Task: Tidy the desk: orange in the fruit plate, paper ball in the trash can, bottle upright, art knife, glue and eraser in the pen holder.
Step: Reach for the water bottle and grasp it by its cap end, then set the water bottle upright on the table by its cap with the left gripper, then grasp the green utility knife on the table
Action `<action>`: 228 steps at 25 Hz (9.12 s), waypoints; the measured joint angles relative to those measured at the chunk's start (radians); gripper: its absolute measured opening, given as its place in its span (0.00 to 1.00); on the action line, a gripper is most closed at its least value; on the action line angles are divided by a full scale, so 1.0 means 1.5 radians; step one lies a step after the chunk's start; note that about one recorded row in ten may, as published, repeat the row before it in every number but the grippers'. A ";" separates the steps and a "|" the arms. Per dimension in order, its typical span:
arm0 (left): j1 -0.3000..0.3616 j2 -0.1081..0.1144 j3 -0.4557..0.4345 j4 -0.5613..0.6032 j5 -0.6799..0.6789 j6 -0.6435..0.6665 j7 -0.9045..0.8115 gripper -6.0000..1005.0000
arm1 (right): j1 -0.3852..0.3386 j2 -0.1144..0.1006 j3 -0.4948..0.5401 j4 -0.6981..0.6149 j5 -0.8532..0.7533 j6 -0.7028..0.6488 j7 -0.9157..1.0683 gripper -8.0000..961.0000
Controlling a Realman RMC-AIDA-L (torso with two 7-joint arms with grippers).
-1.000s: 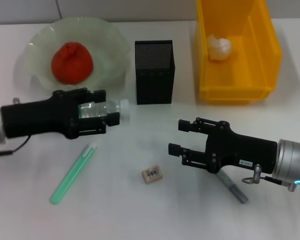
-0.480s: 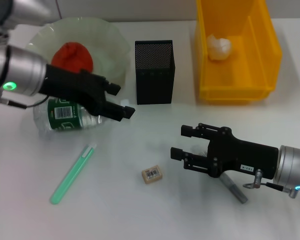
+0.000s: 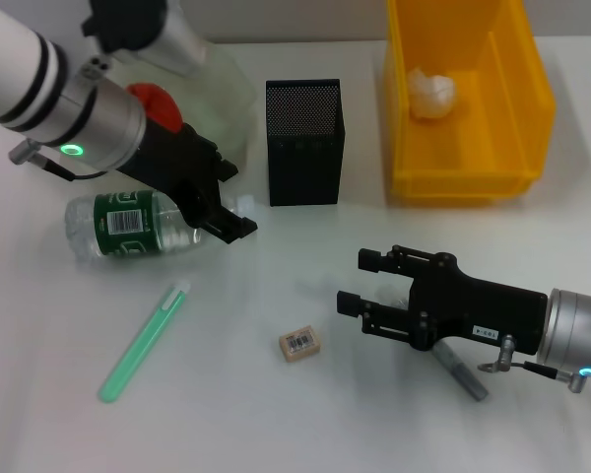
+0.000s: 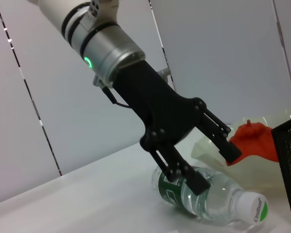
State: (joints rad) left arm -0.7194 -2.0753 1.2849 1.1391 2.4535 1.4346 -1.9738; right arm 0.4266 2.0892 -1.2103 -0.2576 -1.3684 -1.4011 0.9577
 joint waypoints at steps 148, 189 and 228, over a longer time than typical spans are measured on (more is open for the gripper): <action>0.285 0.014 -0.314 -0.326 -0.601 0.301 0.504 0.81 | 0.031 -0.005 0.010 -0.048 0.055 -0.069 0.006 0.71; 0.258 0.006 -0.312 -0.422 -0.492 0.224 0.565 0.81 | 0.188 -0.007 0.009 -0.810 -0.757 -0.260 1.117 0.70; 0.266 0.012 -0.352 -0.367 -0.495 0.213 0.491 0.80 | -0.059 -0.005 -0.024 -0.268 0.092 -0.024 0.250 0.69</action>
State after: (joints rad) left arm -0.3211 -2.0572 0.7574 0.5886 1.7103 1.7541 -1.2367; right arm 0.3379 2.0810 -1.2465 -0.6598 -1.2309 -1.4375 1.3324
